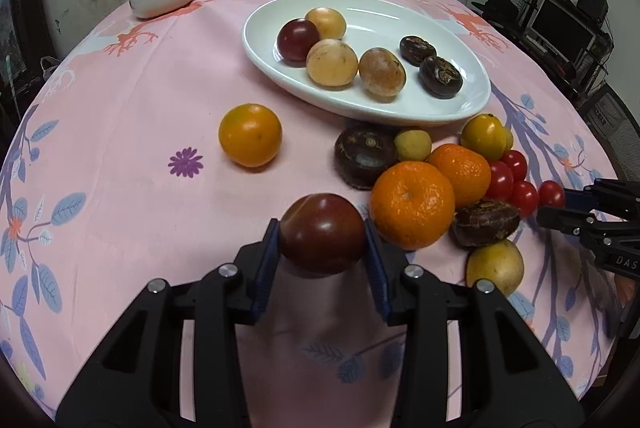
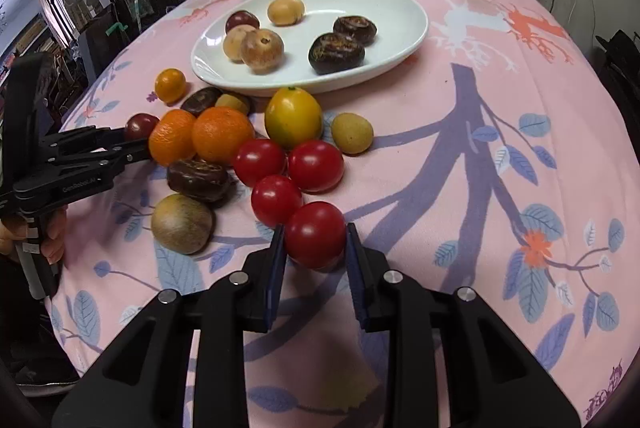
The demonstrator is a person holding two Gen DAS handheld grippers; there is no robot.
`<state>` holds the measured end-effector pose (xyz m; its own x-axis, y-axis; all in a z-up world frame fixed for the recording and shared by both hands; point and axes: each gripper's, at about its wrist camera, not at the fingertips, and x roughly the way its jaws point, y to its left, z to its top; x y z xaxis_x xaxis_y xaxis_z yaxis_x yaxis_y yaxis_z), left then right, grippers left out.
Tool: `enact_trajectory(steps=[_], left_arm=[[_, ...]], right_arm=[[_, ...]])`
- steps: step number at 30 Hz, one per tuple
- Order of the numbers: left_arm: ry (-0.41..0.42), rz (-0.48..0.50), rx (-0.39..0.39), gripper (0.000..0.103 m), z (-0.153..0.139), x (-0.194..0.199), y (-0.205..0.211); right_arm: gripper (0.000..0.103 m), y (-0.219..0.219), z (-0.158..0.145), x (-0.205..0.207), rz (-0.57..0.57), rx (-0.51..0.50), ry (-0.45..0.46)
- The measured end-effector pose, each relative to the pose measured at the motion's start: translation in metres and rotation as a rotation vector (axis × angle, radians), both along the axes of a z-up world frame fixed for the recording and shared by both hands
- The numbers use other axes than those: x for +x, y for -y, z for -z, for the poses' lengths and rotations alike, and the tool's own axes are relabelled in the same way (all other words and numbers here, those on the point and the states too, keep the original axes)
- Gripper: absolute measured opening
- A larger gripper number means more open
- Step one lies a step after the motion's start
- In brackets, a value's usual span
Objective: Organize fruits
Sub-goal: 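Grasp a dark red tomato with the left tool while the right tool grasps a red cherry tomato, then carry both tomatoes over the white plate and open both tools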
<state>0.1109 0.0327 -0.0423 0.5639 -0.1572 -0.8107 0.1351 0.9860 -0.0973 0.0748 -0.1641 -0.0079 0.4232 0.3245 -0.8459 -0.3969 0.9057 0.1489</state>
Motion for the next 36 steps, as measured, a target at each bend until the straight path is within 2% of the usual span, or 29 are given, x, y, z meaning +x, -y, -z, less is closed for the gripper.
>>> enact_trajectory(steps=[4,14,21,25,30,34,36], left_arm=[[0.01,-0.011,0.034,0.041,-0.004,-0.006,-0.001],[0.087,0.017,-0.01,0.041,-0.045,-0.032,-0.006],[0.129,0.033,-0.017,0.041,-0.075,-0.033,0.0],[0.144,0.032,-0.048,0.041,-0.092,-0.023,0.003],[0.167,0.039,-0.044,0.042,-0.106,0.004,0.012],[0.168,0.024,-0.04,0.041,-0.101,0.037,0.018],[0.137,0.006,-0.055,0.041,-0.091,0.055,0.017]], right_arm=[[0.029,0.008,-0.013,-0.009,0.013,0.022,0.034],[0.029,0.016,-0.037,-0.022,0.019,0.05,0.091],[0.029,0.009,-0.062,-0.018,0.001,0.067,0.131],[0.029,0.0,-0.081,-0.007,-0.005,0.066,0.172],[0.029,-0.014,-0.094,0.02,-0.001,0.067,0.211],[0.029,-0.026,-0.086,0.053,0.017,0.083,0.189],[0.029,-0.036,-0.074,0.07,0.016,0.079,0.162]])
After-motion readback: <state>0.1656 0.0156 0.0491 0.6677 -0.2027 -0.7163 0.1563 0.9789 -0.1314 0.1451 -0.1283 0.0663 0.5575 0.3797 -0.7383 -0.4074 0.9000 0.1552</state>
